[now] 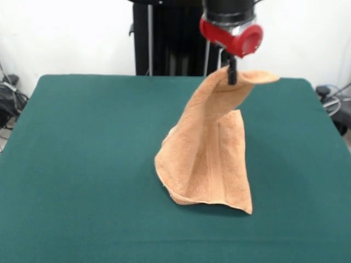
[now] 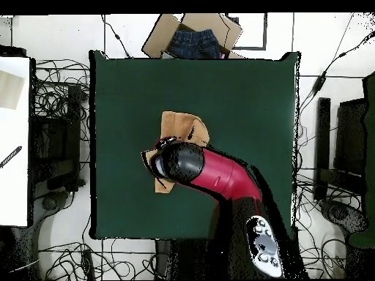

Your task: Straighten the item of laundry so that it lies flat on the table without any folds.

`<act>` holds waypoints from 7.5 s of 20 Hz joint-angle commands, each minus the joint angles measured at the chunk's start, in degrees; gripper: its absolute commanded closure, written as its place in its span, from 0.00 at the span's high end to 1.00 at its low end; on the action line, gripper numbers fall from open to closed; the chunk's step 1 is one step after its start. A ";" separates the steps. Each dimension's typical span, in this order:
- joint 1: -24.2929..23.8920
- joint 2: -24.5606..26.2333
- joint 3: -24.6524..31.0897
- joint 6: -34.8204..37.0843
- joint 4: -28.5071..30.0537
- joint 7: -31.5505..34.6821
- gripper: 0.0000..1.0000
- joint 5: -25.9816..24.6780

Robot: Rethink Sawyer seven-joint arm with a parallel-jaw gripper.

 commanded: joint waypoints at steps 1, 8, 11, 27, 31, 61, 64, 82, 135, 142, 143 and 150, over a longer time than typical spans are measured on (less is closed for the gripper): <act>-7.45 7.70 13.17 -7.96 3.51 -15.87 0.00 -9.00; -12.55 9.74 15.72 -8.99 3.51 -13.58 0.00 -18.53; -14.47 8.99 17.33 -7.67 4.40 -12.00 0.00 -21.00; -23.41 4.47 28.07 8.25 4.67 -15.48 0.00 -24.85; -23.47 -3.36 29.07 14.82 5.35 -14.30 0.00 -23.56; -29.07 7.74 30.99 1.87 2.07 -13.03 0.00 -38.62; -30.13 8.88 31.74 1.94 2.50 -13.33 0.00 -39.30; -34.01 11.02 33.95 4.84 0.18 -15.69 0.00 -42.73; -35.02 -2.55 35.48 21.90 -1.26 -22.29 0.00 -36.77; -35.10 0.75 34.97 18.68 -1.25 -21.75 0.00 -37.91; -35.13 1.48 34.86 17.91 -1.20 -21.56 0.00 -38.15; -36.61 8.84 33.52 10.26 -0.86 -20.65 0.00 -41.14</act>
